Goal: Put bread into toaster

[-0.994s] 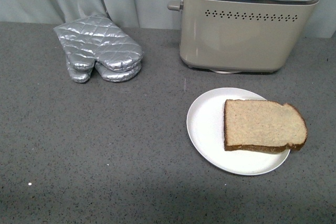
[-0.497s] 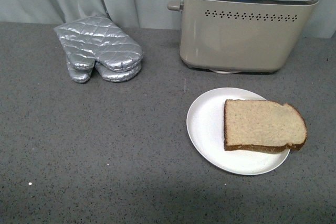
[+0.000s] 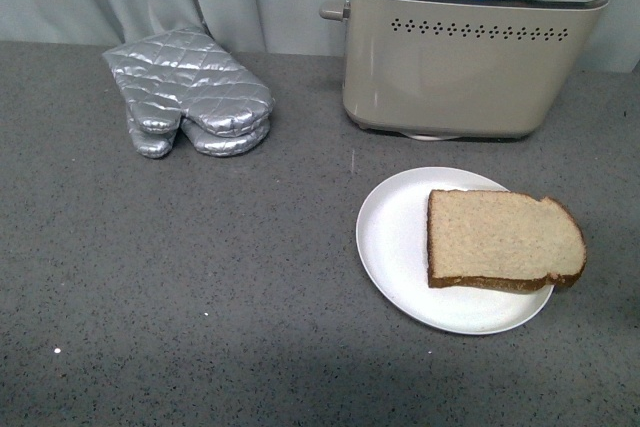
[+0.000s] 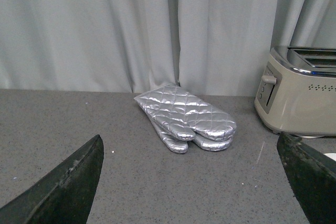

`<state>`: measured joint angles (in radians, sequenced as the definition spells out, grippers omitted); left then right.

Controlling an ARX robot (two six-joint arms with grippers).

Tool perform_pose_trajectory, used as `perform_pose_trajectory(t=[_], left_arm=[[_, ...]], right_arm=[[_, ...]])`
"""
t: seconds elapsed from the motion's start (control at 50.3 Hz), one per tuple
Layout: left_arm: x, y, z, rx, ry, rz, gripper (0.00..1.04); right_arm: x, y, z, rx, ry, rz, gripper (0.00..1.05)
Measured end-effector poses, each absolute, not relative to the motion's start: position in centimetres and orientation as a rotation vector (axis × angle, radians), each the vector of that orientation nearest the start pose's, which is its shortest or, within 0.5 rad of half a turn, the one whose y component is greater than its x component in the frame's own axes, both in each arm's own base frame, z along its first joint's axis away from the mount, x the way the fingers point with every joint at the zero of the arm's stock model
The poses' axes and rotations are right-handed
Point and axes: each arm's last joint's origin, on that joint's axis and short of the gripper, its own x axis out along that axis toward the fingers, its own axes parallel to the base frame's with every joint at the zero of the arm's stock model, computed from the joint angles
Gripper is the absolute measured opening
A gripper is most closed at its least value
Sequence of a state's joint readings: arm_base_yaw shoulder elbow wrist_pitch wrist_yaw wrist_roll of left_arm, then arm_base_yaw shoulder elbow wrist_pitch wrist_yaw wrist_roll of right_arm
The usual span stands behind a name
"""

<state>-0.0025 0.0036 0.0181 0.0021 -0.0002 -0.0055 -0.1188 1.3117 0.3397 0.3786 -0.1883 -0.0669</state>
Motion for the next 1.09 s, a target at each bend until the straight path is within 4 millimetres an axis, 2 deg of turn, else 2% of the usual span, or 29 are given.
perform_pose_trajectory(t=[0.219, 0.318, 0.497, 0.795, 0.895, 1.034, 1.094], left_arm=[[9.7, 0.0, 17.0, -0.005, -0.017, -0.002, 0.98], [9.7, 0.0, 17.0, -0.005, -0.017, -0.002, 0.98], [9.7, 0.0, 17.0, -0.005, -0.017, -0.002, 0.98], [9.7, 0.0, 17.0, -0.005, -0.017, -0.002, 0.98], [9.7, 0.0, 17.0, -0.005, -0.017, -0.002, 0.98], [9.7, 0.0, 17.0, -0.005, -0.017, -0.002, 0.98], [9.7, 0.0, 17.0, -0.005, -0.017, -0.002, 0.98]], right_arm=[[27.2, -2.7, 10.2, 0.192, 0.846, 0.218, 0.95], [28.7, -2.7, 8.9, 0.269, 0.926, 0.263, 0.95], [30.4, -2.4, 7.0, 0.340, 1.036, 0.281, 0.95], [32.7, -1.0, 5.5, 0.389, 1.149, 0.286, 0.94], [33.1, -0.5, 5.3, 0.393, 1.154, 0.287, 0.83], [33.9, 0.0, 5.3, 0.393, 1.186, 0.253, 0.56], [34.0, 0.0, 5.3, 0.392, 1.195, 0.242, 0.49]])
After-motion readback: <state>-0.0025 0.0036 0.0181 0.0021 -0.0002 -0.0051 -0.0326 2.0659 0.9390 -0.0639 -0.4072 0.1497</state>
